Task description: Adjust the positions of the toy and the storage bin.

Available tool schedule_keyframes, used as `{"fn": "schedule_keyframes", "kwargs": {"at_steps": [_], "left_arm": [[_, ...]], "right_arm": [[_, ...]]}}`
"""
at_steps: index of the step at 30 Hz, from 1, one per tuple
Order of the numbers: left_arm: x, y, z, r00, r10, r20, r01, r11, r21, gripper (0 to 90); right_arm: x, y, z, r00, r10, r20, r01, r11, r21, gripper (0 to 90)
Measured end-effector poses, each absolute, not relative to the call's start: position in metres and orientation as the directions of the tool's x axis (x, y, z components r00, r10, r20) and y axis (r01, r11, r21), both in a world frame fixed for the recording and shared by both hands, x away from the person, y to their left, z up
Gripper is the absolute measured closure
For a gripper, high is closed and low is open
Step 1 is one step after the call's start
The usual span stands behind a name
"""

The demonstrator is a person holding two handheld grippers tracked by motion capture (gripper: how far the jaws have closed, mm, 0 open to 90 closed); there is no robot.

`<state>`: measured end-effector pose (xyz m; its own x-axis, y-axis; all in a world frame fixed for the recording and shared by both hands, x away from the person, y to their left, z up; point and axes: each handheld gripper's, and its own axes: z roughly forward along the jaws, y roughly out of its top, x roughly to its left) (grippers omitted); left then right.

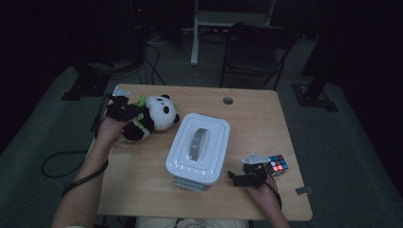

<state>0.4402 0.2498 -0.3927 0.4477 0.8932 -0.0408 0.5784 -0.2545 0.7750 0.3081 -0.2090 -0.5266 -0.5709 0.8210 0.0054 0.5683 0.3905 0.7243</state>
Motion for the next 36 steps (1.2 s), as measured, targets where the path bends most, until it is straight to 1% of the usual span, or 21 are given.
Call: {"fn": "schedule_keyframes", "kwargs": {"at_steps": [4, 8, 10, 13, 17, 18, 20, 23, 25, 27, 29, 34, 35, 36], "left_arm": [[0.431, 0.245, -0.396, 0.455, 0.889, -0.056, 0.586, -0.251, 0.771, 69.3], [0.42, 0.238, -0.399, 0.468, 0.883, -0.041, 0.588, -0.277, 0.76, 69.3], [0.417, 0.236, -0.403, 0.471, 0.88, -0.056, 0.598, -0.272, 0.754, 69.3], [0.414, 0.236, -0.411, 0.469, 0.879, -0.086, 0.617, -0.255, 0.745, 69.2], [0.413, 0.235, -0.42, 0.466, 0.881, -0.083, 0.628, -0.264, 0.732, 69.1], [0.413, 0.236, -0.427, 0.459, 0.884, -0.09, 0.634, -0.255, 0.73, 69.1], [0.412, 0.241, -0.429, 0.456, 0.882, -0.117, 0.636, -0.231, 0.736, 68.7], [0.411, 0.241, -0.429, 0.476, 0.873, -0.107, 0.627, -0.251, 0.738, 66.9], [0.411, 0.242, -0.428, 0.491, 0.864, -0.109, 0.621, -0.26, 0.74, 63.0], [0.41, 0.242, -0.428, 0.506, 0.856, -0.109, 0.613, -0.268, 0.743, 55.9], [0.408, 0.243, -0.426, 0.514, 0.85, -0.117, 0.607, -0.264, 0.749, 43.9], [0.399, 0.245, -0.423, 0.547, 0.831, -0.097, 0.582, -0.295, 0.758, 20.5], [0.399, 0.245, -0.423, 0.547, 0.831, -0.097, 0.582, -0.295, 0.758, 18.7], [0.395, 0.246, -0.421, 0.552, 0.828, -0.093, 0.568, -0.292, 0.769, 18.7]], "right_arm": [[0.308, -0.209, -0.527, -0.57, 0.821, 0.005, 0.568, 0.39, 0.724, 14.0], [0.308, -0.209, -0.527, -0.57, 0.821, 0.005, 0.568, 0.391, 0.724, 14.1], [0.308, -0.209, -0.527, -0.57, 0.821, 0.005, 0.568, 0.39, 0.724, 14.0], [0.308, -0.209, -0.527, -0.57, 0.821, 0.005, 0.568, 0.39, 0.724, 14.0], [0.308, -0.209, -0.527, -0.57, 0.821, 0.005, 0.568, 0.391, 0.724, 14.0], [0.308, -0.209, -0.527, -0.57, 0.821, 0.005, 0.568, 0.39, 0.724, 14.0], [0.308, -0.209, -0.527, -0.571, 0.821, 0.004, 0.568, 0.391, 0.724, 14.0], [0.308, -0.209, -0.527, -0.57, 0.821, 0.005, 0.568, 0.39, 0.724, 14.0], [0.308, -0.209, -0.527, -0.57, 0.821, 0.005, 0.569, 0.39, 0.724, 14.0], [0.308, -0.209, -0.527, -0.571, 0.821, 0.005, 0.568, 0.39, 0.724, 14.0], [0.308, -0.209, -0.527, -0.571, 0.821, 0.005, 0.568, 0.39, 0.724, 14.0], [0.308, -0.209, -0.527, -0.57, 0.821, 0.005, 0.569, 0.39, 0.724, 14.0], [0.308, -0.209, -0.527, -0.57, 0.821, 0.005, 0.569, 0.39, 0.724, 14.0], [0.308, -0.209, -0.527, -0.571, 0.821, 0.005, 0.568, 0.39, 0.724, 14.0]]}}
